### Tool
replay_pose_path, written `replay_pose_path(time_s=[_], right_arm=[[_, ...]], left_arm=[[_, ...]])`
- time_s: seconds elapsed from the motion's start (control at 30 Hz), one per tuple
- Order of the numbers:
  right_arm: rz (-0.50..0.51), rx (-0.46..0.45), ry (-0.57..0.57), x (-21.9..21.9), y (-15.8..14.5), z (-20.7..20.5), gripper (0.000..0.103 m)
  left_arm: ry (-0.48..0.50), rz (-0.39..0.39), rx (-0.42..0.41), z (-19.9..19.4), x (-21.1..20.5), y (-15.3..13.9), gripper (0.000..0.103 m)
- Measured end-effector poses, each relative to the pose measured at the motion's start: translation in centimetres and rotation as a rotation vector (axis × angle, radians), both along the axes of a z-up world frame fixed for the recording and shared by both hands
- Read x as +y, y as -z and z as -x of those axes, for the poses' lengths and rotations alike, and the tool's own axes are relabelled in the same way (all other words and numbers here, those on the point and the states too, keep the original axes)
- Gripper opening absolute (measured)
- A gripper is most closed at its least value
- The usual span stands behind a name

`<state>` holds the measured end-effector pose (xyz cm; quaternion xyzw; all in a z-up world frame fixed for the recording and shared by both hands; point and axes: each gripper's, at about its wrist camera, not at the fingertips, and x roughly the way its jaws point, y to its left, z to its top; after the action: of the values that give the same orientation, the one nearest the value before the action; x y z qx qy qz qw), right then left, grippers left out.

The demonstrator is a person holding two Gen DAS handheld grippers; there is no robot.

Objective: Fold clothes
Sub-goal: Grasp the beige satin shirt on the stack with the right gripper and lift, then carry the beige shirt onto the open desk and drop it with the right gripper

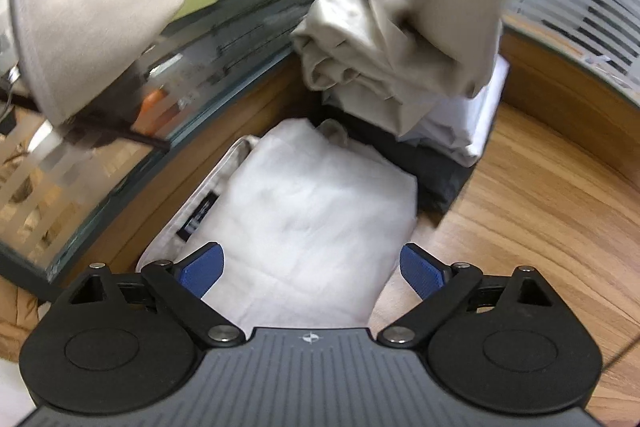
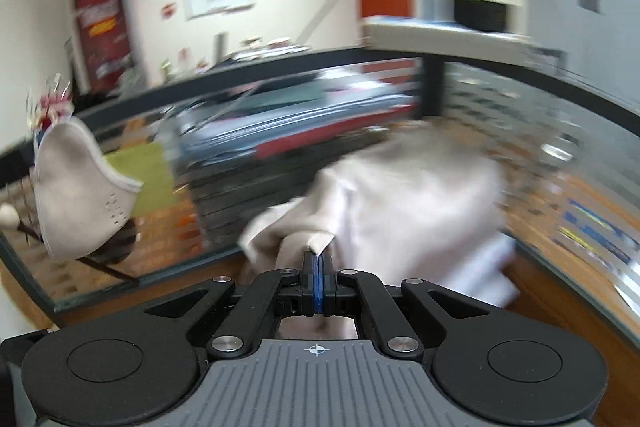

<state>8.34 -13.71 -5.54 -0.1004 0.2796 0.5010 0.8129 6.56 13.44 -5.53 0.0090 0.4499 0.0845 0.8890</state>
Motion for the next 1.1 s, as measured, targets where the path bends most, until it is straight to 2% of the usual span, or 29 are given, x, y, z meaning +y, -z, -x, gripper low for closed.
replay_pose_path(time_s=[0.17,0.33,0.57,0.77,0.93,1.1], right_arm=[[-0.005,0.041,0.153,-8.0,-0.6,-0.5,0.002],[0.003,0.080,0.333,-15.7,-0.4,0.4,0.002],[0.005,0.070,0.573,-25.2,-0.7,2.6,0.002],[0.124,0.118,0.759,-32.6,2.7,5.4,0.002],[0.185,0.189,0.910,-38.9,5.0,8.4,0.002],[0.195,0.246,0.968,-43.1,6.5,9.8,0.002]], left_arm=[[0.093,0.006,-0.021,-0.4,-2.4,-0.3,0.089],[0.208,0.020,-0.031,-0.6,-5.6,-0.5,0.086],[0.384,0.011,-0.028,-0.2,-10.6,0.0,0.082],[0.519,0.001,0.012,0.2,-14.8,2.4,0.078],[0.631,0.037,0.065,0.7,-18.0,5.3,0.076],[0.708,0.073,0.102,1.2,-21.9,8.0,0.074]])
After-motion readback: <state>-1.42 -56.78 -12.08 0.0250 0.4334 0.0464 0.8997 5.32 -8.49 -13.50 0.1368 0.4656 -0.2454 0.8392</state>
